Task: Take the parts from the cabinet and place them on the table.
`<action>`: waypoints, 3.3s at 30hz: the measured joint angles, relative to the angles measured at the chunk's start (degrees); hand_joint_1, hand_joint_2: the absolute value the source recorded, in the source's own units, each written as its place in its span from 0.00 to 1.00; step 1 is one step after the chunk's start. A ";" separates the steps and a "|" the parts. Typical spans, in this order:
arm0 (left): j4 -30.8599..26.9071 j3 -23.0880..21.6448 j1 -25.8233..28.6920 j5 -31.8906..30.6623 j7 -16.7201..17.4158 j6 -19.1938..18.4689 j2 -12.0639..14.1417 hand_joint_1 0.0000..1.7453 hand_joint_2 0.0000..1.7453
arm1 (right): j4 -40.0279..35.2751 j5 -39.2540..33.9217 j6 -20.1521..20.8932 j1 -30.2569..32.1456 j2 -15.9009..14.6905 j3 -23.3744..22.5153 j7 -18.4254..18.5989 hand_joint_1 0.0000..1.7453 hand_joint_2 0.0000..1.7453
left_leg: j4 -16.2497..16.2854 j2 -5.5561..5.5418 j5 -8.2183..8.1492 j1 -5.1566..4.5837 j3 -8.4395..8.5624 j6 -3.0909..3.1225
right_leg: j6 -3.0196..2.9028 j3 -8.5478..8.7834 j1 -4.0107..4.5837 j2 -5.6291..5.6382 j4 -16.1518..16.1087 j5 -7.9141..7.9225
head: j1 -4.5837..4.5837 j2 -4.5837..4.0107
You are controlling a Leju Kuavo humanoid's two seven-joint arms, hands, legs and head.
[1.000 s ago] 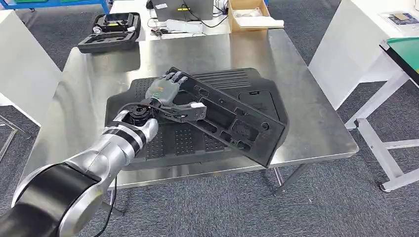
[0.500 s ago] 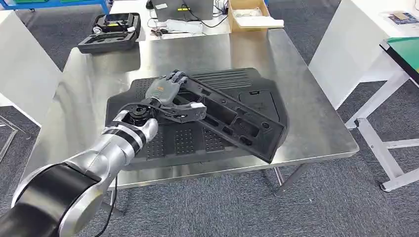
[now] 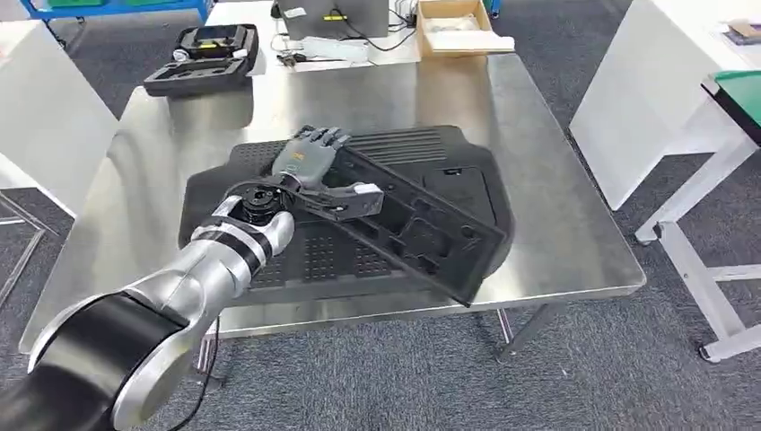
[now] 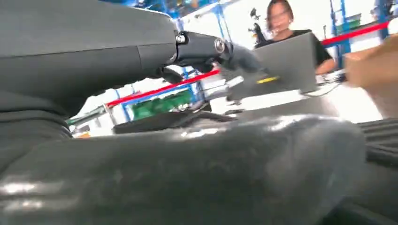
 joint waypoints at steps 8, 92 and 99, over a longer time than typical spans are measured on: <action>0.13 0.28 0.33 0.00 0.00 0.02 0.22 0.00 0.00 | 0.00 0.04 -0.04 -0.03 -0.09 -0.07 0.00 0.00 0.00 | 17.00 -1.99 -6.48 -1.15 -8.62 2.24 | -2.29 0.08 1.52 0.71 -0.02 0.04 | -0.77 0.00; -0.09 4.50 0.83 -1.64 -0.87 4.46 1.81 0.00 0.00 | 0.00 2.03 -0.04 -0.38 0.00 -1.60 0.17 0.00 0.00 | 2.82 -2.48 2.39 -2.16 -5.14 4.79 | -0.05 0.64 1.23 -0.21 -0.43 -0.66 | -0.24 0.00; -0.20 4.50 1.35 -1.66 -0.87 4.54 1.68 0.00 0.00 | 0.00 2.03 -0.07 -0.32 -0.06 -1.79 0.17 0.00 0.00 | 2.75 -2.27 3.01 -1.74 -5.77 4.44 | 0.07 -4.14 1.14 -0.23 12.03 -6.25 | 0.20 0.00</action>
